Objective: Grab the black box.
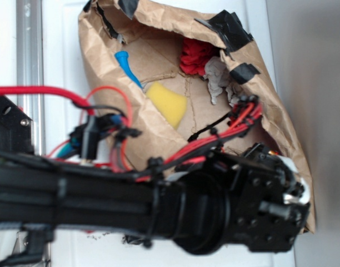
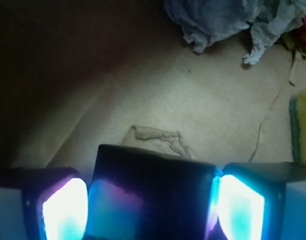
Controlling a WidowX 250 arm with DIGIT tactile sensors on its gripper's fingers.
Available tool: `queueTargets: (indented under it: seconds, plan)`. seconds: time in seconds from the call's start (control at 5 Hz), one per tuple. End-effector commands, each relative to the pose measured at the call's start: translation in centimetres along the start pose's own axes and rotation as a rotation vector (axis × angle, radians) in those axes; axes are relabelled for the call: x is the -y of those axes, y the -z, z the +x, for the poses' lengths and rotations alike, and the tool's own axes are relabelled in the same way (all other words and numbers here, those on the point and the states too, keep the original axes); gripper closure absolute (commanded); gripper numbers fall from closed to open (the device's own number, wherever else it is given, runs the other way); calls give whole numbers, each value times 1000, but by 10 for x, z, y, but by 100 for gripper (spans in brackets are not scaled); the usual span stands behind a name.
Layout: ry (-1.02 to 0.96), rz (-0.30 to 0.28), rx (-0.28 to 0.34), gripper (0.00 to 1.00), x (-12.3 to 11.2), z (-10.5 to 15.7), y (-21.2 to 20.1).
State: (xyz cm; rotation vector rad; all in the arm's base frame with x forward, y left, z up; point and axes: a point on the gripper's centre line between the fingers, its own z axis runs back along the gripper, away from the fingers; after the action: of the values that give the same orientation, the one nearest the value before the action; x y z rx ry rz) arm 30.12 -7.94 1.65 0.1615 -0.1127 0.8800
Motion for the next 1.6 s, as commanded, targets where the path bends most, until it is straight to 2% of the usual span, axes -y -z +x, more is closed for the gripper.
queueTargets:
  seconds: [0.0,0.2,0.4,0.6,0.8,1.0,1.2,1.4]
  plan:
    - [29,-152,-11,100,-48,-3,-28]
    - [13,-226,81,100,-59,28,-53]
    - [236,-363,237,100,-62,80,-77]
    - [486,-406,242,100,-39,108,-102]
    - [752,-259,153,100,-11,95,-111]
    - [814,-165,91,100,-4,76,-102]
    - [833,-202,29,100,-22,61,-109]
    - [816,-252,47,100,-41,57,-119]
